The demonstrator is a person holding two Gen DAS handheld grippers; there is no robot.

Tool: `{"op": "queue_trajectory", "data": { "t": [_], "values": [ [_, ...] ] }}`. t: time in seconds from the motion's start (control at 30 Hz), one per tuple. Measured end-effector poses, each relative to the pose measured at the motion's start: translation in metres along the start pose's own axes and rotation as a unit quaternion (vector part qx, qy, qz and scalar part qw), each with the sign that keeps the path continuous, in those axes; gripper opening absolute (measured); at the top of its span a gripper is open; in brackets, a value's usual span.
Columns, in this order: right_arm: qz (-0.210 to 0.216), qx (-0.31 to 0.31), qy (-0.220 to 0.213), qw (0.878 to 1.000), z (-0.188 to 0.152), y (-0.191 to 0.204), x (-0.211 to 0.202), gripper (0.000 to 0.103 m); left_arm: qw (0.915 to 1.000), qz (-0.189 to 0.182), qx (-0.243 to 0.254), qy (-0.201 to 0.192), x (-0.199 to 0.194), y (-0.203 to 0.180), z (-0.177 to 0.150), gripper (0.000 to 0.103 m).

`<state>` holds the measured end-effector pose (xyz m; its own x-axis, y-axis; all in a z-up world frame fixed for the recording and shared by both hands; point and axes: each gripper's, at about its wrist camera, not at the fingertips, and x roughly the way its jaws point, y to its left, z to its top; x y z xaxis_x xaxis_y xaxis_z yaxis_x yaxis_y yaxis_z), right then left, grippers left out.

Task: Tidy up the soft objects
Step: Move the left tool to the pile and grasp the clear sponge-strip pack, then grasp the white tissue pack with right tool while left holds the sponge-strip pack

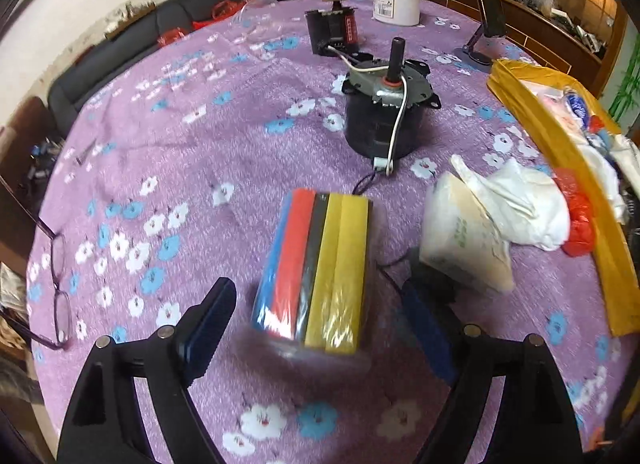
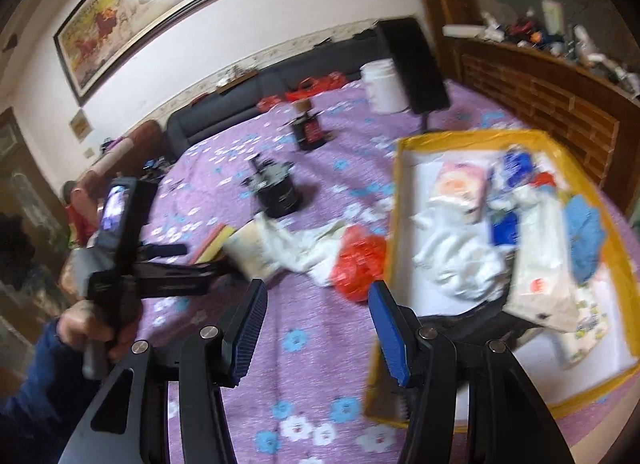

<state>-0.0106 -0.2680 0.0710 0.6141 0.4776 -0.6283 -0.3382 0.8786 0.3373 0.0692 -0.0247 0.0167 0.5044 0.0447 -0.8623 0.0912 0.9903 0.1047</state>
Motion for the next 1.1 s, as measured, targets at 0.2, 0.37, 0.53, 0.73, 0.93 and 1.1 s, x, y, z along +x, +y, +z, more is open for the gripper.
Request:
{"op": "queue_trajectory", "data": {
  "t": [0.2, 0.37, 0.53, 0.73, 0.93, 1.1],
  "values": [
    [0.100, 0.024, 0.067, 0.992, -0.003, 0.010, 0.033, 0.062, 0.9984, -0.008, -0.054, -0.014, -0.001, 0.021, -0.001, 0.048],
    [0.100, 0.003, 0.111, 0.989, 0.000, 0.036, 0.075, 0.063, 0.9952, -0.024, -0.083, -0.045, -0.015, 0.039, -0.003, 0.047],
    [0.064, -0.024, 0.149, 0.986, 0.011, 0.055, 0.120, 0.064, 0.9925, -0.041, -0.095, -0.065, -0.026, 0.049, -0.005, 0.047],
    [-0.003, -0.019, 0.140, 0.990, 0.034, 0.050, 0.151, 0.073, 0.9907, -0.057, -0.098, -0.075, -0.036, 0.054, -0.005, 0.047],
    [0.047, 0.022, 0.133, 0.990, 0.059, 0.040, 0.174, 0.083, 0.9903, -0.060, -0.093, -0.083, -0.044, 0.055, -0.007, 0.048],
    [0.131, 0.035, 0.174, 0.975, 0.043, 0.051, 0.173, 0.084, 0.9892, -0.067, -0.101, -0.082, -0.044, 0.060, -0.007, 0.048]
  ]
}}
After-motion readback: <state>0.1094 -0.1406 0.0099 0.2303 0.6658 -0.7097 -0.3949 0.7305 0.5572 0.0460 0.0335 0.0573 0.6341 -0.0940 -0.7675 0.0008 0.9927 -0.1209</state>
